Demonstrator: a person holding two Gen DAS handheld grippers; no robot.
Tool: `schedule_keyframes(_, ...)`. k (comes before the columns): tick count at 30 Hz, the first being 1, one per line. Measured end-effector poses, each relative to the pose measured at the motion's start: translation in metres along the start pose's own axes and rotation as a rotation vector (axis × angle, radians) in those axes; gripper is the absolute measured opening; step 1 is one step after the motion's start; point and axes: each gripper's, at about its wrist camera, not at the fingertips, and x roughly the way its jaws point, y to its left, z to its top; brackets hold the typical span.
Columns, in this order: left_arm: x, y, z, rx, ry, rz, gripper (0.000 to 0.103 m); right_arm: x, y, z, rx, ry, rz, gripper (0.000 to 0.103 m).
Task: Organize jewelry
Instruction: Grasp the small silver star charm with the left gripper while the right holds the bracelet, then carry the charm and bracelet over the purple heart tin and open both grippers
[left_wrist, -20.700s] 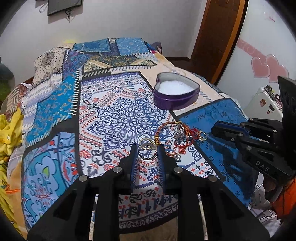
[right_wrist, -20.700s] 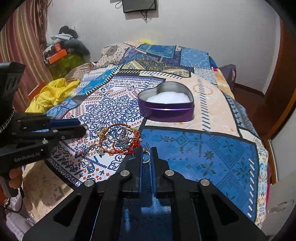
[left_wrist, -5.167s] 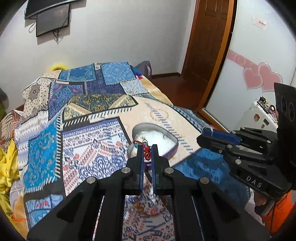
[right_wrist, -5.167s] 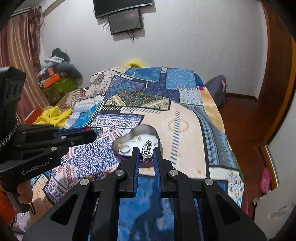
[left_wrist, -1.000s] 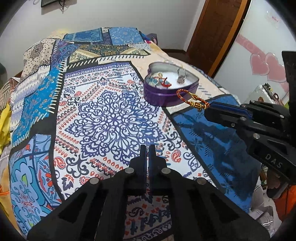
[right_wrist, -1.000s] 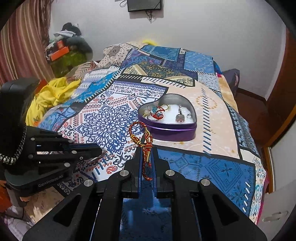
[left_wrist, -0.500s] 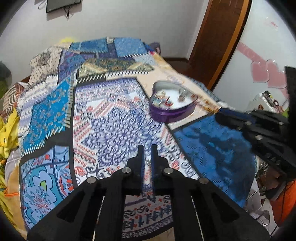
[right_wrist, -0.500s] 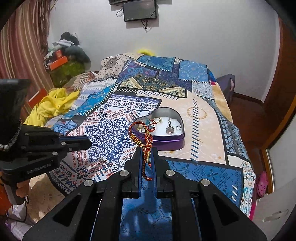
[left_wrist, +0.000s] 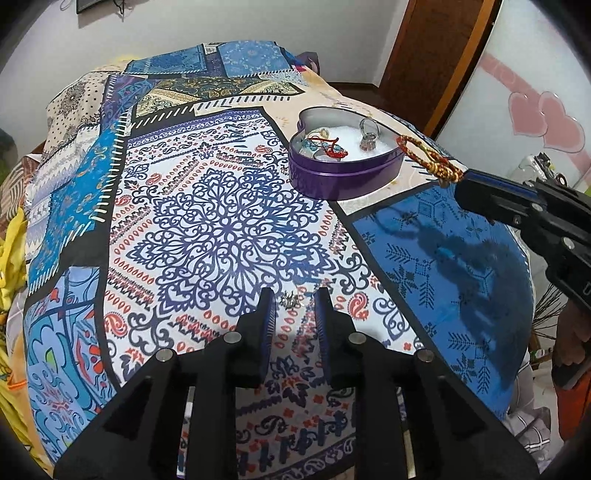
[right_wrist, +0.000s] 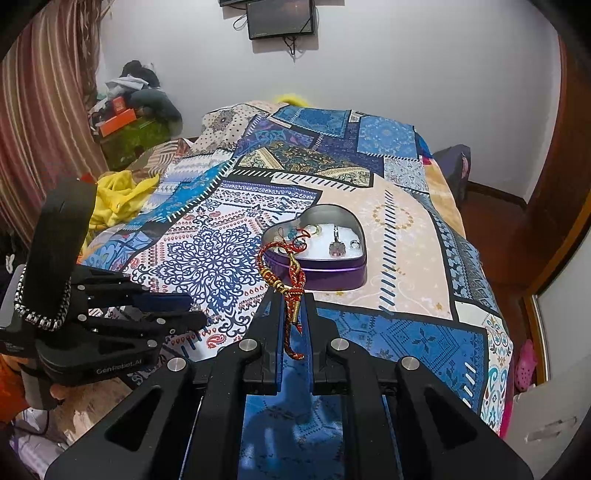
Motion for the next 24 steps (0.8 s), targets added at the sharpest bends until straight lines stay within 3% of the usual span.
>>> schedule_keyframes(5, 0.002, -0.001, 0.002, 0.006, -0.009, 0.0, 0.02, 0.001, -0.002, -0.001, 0.007, 0.002, 0.0, 0.008)
schedule_keyframes(6, 0.001, -0.001, 0.001, 0.007, -0.009, -0.005, 0.009, 0.001, -0.003, -0.001, 0.008, 0.002, 0.0, 0.008)
schedule_keyframes(24, -0.057, -0.01, 0.04, 0.04, -0.209, -0.006, 0.009, -0.011, -0.017, 0.018, 0.049, -0.065, -0.016, 0.008)
